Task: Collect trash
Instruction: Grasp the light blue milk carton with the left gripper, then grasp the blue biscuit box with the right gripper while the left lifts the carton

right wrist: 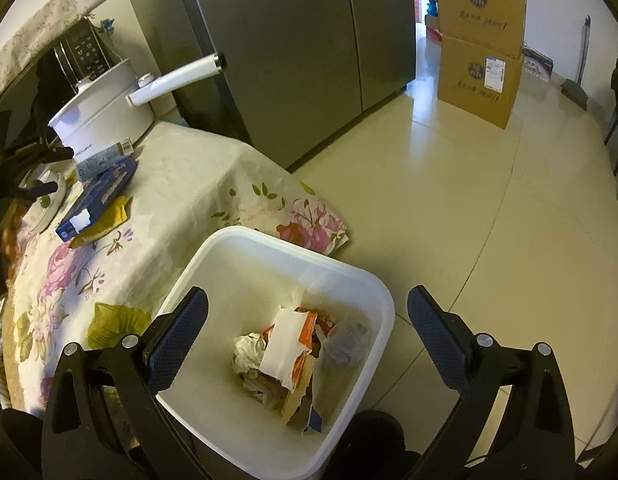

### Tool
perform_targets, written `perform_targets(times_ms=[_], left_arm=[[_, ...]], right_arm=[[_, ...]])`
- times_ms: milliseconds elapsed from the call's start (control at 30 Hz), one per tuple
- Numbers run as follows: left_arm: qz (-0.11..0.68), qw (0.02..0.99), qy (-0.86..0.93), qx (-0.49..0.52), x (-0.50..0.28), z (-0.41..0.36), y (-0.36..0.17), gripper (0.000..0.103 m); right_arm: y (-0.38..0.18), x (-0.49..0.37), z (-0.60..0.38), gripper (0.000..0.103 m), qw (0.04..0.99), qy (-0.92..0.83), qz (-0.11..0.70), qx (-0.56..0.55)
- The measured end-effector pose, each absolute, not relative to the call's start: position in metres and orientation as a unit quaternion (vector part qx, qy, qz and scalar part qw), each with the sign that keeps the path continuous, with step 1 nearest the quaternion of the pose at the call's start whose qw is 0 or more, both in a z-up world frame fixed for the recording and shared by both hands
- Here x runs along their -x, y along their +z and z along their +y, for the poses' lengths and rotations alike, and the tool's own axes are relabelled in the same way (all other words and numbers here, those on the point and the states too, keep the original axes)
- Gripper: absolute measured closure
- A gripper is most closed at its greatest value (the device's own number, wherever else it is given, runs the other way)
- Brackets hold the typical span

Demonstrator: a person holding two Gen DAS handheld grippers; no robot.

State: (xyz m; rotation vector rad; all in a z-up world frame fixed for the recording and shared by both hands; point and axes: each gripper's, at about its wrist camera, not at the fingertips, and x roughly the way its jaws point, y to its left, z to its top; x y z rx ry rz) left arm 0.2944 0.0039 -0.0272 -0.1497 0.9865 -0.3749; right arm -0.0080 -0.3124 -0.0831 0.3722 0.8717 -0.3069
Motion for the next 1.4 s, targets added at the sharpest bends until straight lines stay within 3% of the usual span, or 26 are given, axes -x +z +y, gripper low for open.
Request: perform_targets(times_ms=[300, 833, 900, 967, 1133, 1400], left_arm=[[0.445, 0.85, -0.269, 0.089, -0.337, 0.038, -0.058, 0.02], [0.439, 0.856, -0.273, 0.022, -0.372, -0.001, -0.073, 0.02], [0.437, 0.859, -0.267, 0.013, -0.371, -0.005, -0.074, 0.022], [0.439, 0.858, -0.266, 0.001, -0.368, -0.009, -0.075, 0.04], [0.424, 0.865, -0.268, -0.007, -0.352, -0.008, -0.069, 0.046], [0.397, 0.88, -0.261, 0.003, -0.297, 0.02, -0.034, 0.047]], right_arm=[[-0.1, -0.027, -0.29, 0.007, 0.865, -0.136, 0.457, -0.158], [-0.124, -0.057, -0.272, 0.007, 0.845, -0.122, 0.505, -0.132], [-0.123, -0.057, -0.271, 0.007, 0.845, -0.12, 0.504, -0.131], [-0.121, -0.056, -0.271, 0.007, 0.847, -0.12, 0.502, -0.13], [-0.117, -0.054, -0.269, 0.007, 0.851, -0.12, 0.495, -0.124], [-0.101, -0.069, -0.248, 0.007, 0.867, -0.091, 0.48, -0.095]])
